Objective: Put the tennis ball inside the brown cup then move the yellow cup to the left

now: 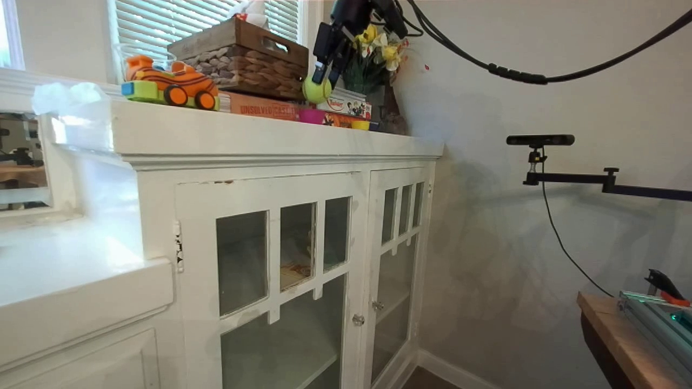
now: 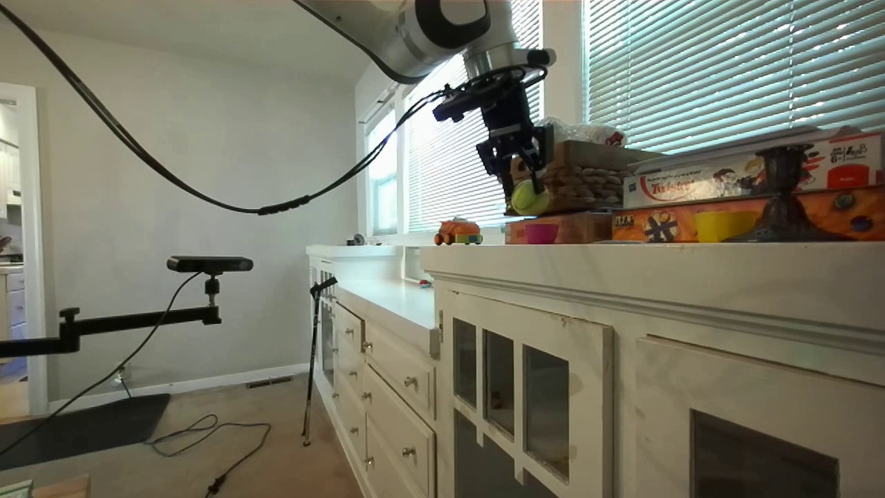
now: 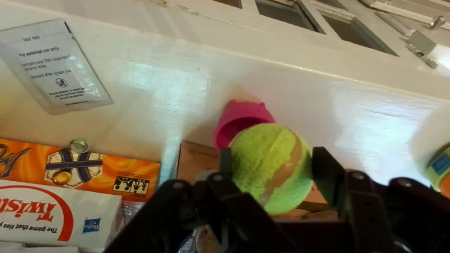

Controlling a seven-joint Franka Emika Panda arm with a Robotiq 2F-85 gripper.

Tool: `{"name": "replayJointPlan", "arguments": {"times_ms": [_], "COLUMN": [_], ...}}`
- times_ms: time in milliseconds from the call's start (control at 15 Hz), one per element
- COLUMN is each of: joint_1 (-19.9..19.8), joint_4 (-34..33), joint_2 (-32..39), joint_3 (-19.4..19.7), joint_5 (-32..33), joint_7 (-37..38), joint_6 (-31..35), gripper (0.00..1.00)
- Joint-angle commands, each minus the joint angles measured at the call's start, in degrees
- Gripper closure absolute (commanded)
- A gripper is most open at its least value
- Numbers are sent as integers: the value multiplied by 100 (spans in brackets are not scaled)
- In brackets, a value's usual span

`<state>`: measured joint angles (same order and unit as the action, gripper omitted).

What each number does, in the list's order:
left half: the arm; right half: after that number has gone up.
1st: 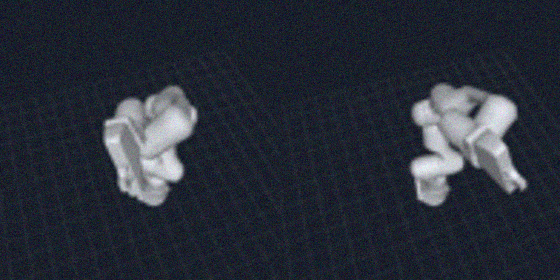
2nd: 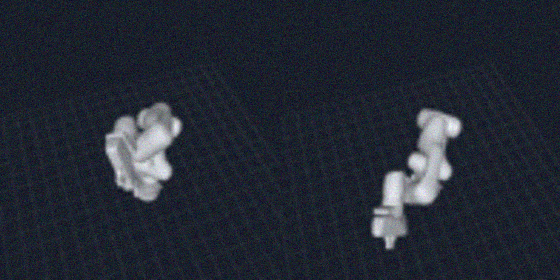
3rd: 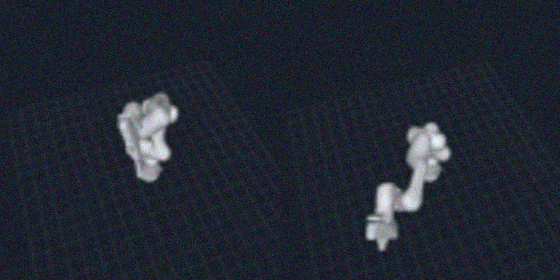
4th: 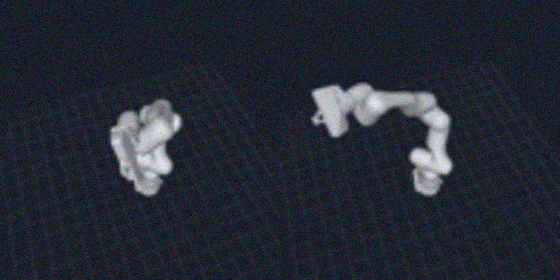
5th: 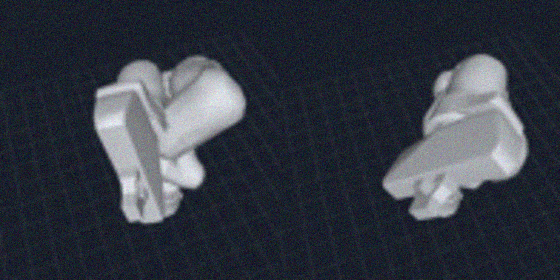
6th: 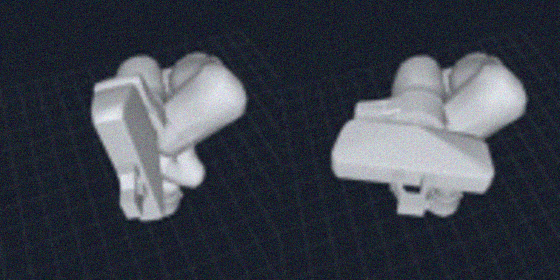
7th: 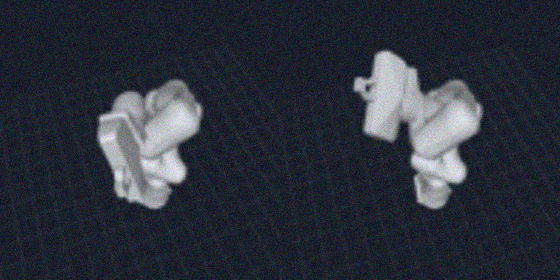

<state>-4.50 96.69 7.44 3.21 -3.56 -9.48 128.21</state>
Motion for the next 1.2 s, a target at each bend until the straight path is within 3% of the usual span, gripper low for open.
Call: {"name": "replayJointPlan", "arguments": {"times_ms": [0,1067,1133], "joint_1": [-47,-120,-123], "joint_4": [-67,-133,-135], "joint_2": [75,239,241], "joint_3": [-8,5,7], "joint_5": [-119,-180,-177], "joint_7": [-110,-24,-14], "joint_6": [-4,58,54], "gripper": [66,66,16]}}
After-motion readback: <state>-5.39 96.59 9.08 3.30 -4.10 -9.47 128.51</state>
